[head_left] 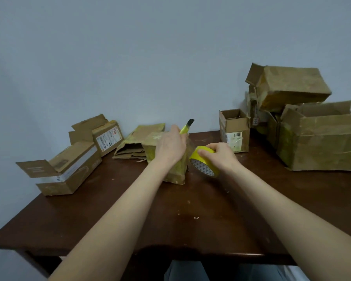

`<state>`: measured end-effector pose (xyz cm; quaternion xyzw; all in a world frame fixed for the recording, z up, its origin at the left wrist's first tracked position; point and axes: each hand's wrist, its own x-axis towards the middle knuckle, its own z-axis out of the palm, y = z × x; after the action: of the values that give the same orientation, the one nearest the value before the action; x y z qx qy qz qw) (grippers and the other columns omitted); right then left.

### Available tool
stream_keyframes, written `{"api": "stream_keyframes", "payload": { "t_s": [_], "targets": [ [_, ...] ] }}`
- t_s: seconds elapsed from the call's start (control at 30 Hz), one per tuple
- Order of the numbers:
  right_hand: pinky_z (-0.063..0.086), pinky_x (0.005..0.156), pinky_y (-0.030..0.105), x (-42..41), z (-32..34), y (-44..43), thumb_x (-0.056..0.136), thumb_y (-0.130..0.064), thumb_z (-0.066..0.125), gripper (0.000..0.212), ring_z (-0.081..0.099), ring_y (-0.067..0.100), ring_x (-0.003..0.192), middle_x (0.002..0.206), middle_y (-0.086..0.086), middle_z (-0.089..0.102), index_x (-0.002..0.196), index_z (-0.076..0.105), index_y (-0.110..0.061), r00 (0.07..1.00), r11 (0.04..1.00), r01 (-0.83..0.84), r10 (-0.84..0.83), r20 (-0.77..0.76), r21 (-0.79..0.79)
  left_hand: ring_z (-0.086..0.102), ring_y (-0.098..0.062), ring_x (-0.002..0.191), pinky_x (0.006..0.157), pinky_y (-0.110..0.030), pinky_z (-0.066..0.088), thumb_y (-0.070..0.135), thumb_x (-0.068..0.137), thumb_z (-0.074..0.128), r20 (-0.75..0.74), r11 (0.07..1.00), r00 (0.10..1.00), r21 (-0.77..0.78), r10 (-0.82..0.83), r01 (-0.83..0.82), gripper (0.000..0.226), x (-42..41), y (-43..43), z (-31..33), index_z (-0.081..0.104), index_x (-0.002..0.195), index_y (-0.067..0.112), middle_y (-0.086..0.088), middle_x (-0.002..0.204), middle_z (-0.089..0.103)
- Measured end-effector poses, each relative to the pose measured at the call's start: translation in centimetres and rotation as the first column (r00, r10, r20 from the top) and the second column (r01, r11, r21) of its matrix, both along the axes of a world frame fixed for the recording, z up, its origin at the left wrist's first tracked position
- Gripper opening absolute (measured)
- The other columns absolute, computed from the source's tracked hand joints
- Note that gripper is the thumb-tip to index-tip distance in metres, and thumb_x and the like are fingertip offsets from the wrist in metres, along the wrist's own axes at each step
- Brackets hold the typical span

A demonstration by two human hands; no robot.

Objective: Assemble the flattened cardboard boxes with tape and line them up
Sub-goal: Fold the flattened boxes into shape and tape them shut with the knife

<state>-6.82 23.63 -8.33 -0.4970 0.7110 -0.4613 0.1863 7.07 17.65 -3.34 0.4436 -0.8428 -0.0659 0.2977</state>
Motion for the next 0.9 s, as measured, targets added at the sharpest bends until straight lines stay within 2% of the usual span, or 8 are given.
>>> {"api": "stream_keyframes", "payload": {
  "t_s": [0.1, 0.23, 0.43, 0.6, 0.77, 0.9],
  "targets": [
    [0.044, 0.076, 0.029, -0.4, 0.2, 0.1, 0.089, -0.033, 0.064, 0.027, 0.058, 0.016, 0.095, 0.097, -0.001, 0.064, 0.107, 0.07, -0.014, 1.0, 1.0, -0.019, 0.019, -0.013, 0.003, 0.057, -0.031, 0.076, 0.06, -0.036, 0.039, 0.03, 0.101, 0.04, -0.045, 1.0, 0.999, -0.017, -0.013, 0.012, 0.024, 1.1, -0.3, -1.0, 0.045, 0.104, 0.007, -0.011, 0.082, 0.059],
    [0.047, 0.087, 0.034, -1.3, 0.8, 0.1, 0.087, -0.033, 0.063, 0.032, 0.056, 0.021, 0.108, 0.116, 0.001, 0.063, 0.116, 0.066, -0.019, 0.993, 0.998, 0.044, -0.04, -0.111, 0.037, 0.056, -0.03, 0.071, 0.057, -0.036, 0.036, 0.025, 0.101, 0.042, -0.066, 0.998, 0.997, -0.045, -0.044, 0.041, 0.02, 1.5, -0.1, -1.5, 0.046, 0.104, 0.006, -0.01, 0.078, 0.057],
    [0.04, 0.081, 0.029, -1.2, 0.9, -0.4, 0.087, -0.032, 0.06, 0.036, 0.053, 0.02, 0.111, 0.125, 0.002, 0.06, 0.122, 0.062, -0.023, 0.983, 0.994, 0.056, -0.038, -0.181, 0.096, 0.055, -0.029, 0.069, 0.056, -0.036, 0.037, 0.026, 0.101, 0.042, -0.066, 0.998, 0.996, -0.043, -0.052, 0.049, 0.02, 1.6, -0.1, -1.7, 0.045, 0.104, 0.007, -0.011, 0.079, 0.059],
    [0.048, 0.089, 0.035, -0.8, 1.0, -0.4, 0.087, -0.03, 0.056, 0.041, 0.053, 0.025, 0.117, 0.13, 0.003, 0.059, 0.128, 0.058, -0.029, 0.958, 0.973, 0.129, -0.072, -0.277, 0.193, 0.056, -0.029, 0.07, 0.057, -0.037, 0.04, 0.026, 0.101, 0.04, -0.055, 0.999, 0.997, -0.022, -0.047, 0.046, 0.021, 1.8, 0.2, -1.7, 0.045, 0.108, 0.007, -0.011, 0.081, 0.06],
    [0.045, 0.081, 0.032, -0.7, 0.5, 0.0, 0.091, -0.042, 0.058, 0.024, 0.056, 0.021, 0.112, 0.118, -0.002, 0.065, 0.111, 0.067, -0.033, 0.97, 0.985, 0.135, -0.109, -0.217, 0.107, 0.055, -0.026, 0.068, 0.057, -0.036, 0.038, 0.026, 0.101, 0.041, -0.095, 0.999, 0.995, 0.013, -0.035, 0.036, 0.02, 1.8, -0.1, -1.5, 0.046, 0.106, 0.008, -0.009, 0.078, 0.059],
    [0.043, 0.076, 0.031, -0.1, 1.0, 0.0, 0.092, -0.042, 0.057, 0.017, 0.057, 0.019, 0.102, 0.108, -0.004, 0.067, 0.1, 0.068, -0.031, 0.954, 0.971, 0.233, -0.217, -0.208, 0.055, 0.056, -0.023, 0.07, 0.062, -0.035, 0.041, 0.028, 0.1, 0.044, -0.142, 1.0, 0.989, 0.001, -0.03, 0.03, 0.02, 1.9, -0.4, -1.1, 0.054, 0.1, 0.01, -0.006, 0.079, 0.061]
  ]
}}
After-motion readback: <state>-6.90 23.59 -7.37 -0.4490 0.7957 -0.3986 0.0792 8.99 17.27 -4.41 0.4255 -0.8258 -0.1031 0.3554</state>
